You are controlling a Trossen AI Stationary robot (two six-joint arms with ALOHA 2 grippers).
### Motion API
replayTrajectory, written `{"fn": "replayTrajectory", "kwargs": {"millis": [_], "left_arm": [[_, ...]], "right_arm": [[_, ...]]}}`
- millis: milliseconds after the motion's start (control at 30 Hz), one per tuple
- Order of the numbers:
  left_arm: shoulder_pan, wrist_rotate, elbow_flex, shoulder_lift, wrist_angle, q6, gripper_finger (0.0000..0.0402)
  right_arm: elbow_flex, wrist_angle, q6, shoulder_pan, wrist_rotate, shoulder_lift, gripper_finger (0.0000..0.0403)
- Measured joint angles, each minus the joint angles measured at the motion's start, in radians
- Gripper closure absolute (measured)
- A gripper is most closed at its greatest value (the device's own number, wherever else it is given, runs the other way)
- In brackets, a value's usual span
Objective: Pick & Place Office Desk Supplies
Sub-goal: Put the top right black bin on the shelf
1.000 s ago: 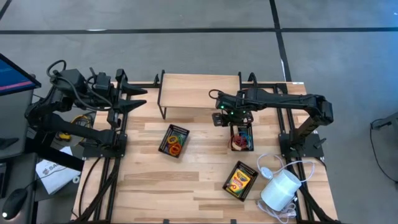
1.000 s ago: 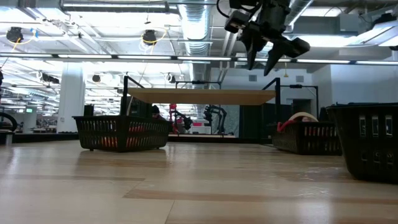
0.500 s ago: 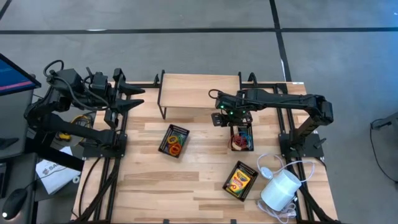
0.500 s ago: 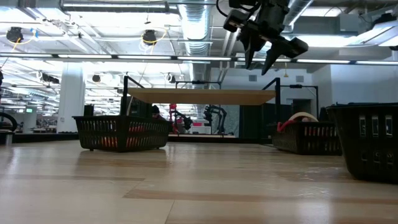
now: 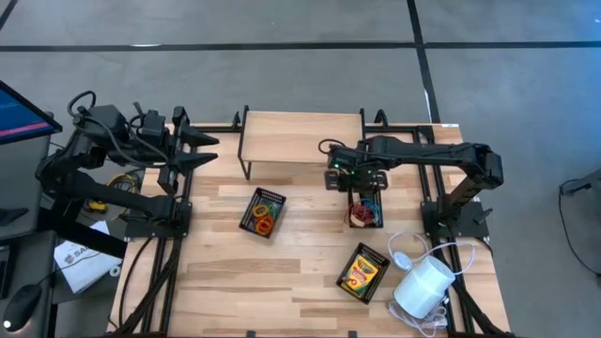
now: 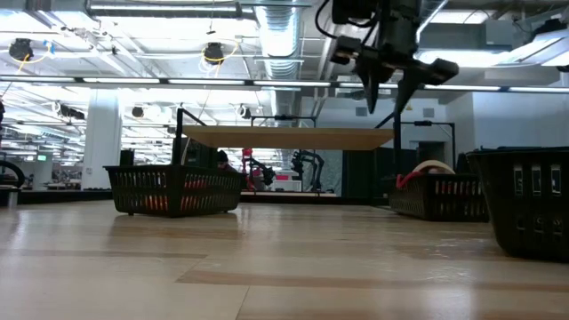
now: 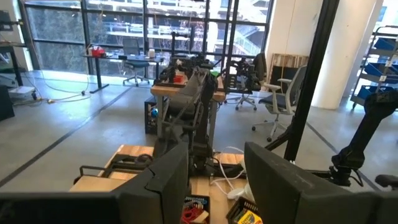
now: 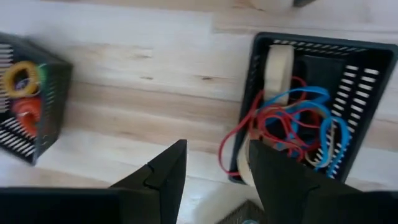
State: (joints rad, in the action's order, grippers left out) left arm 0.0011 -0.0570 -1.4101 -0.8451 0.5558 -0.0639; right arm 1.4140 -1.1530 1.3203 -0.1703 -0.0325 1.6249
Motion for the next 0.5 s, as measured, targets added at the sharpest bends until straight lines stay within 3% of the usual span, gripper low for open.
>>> {"fn": "replayTrajectory", "kwargs": {"millis": [500], "left_arm": [[0.000, -0.003, 0.000, 0.022, -0.002, -0.001, 0.0248]], "right_arm": [[-0.116, 0.064, 0.043, -0.002, 0.037, 0.001, 0.0233]]}}
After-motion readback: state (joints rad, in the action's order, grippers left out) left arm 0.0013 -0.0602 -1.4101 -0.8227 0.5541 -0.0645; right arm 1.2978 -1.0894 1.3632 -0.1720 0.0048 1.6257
